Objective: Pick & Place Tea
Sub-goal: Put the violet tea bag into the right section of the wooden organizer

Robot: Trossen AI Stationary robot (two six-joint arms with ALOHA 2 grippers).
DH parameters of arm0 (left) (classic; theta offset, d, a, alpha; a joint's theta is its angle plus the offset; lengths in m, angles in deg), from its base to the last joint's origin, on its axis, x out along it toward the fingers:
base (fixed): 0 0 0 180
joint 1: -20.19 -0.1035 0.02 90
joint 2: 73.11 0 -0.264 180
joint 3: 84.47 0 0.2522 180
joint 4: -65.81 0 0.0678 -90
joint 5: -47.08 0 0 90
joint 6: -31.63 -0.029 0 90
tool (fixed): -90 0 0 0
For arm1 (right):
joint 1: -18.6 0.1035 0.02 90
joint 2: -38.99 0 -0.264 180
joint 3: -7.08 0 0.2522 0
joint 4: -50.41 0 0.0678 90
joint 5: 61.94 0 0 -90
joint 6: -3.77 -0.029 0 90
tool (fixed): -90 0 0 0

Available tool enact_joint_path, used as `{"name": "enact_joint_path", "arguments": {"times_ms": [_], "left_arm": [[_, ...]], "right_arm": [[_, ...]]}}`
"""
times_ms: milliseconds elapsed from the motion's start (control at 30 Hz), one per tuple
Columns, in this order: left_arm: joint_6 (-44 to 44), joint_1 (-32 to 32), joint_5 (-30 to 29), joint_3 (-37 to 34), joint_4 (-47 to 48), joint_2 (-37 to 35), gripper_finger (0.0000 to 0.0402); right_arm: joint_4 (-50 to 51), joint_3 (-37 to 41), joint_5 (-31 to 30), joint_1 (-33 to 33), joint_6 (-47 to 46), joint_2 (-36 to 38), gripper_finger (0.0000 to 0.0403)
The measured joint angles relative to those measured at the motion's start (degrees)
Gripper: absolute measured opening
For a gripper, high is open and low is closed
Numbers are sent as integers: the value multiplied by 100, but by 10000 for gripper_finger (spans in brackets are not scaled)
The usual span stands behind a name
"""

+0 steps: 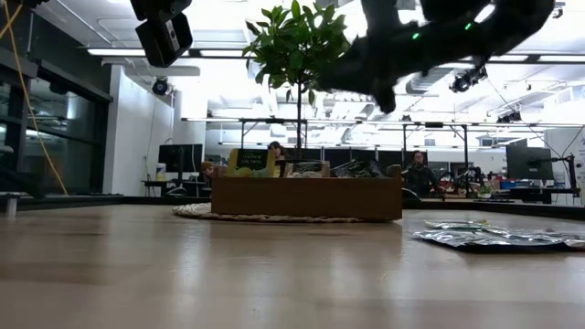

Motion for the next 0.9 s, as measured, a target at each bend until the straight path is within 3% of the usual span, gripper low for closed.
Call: {"name": "enact_joint_path", "arguments": {"times_ms": [167, 400, 633, 900], "left_arm": [[-2, 0, 28, 0, 51, 0, 158], [84, -2, 30, 0, 535, 0, 158], [209, -7, 83, 2, 498, 282, 158], [729, -122, 426, 266, 35, 1194, 158]], "right_arm": [[1592, 0, 9, 330, -321, 996, 7], [3601, 0, -125, 1222, -1530, 1818, 3], [4204, 0, -627, 2538, -2745, 1649, 1], [3888, 0, -1424, 3669, -4101, 969, 1]]}}
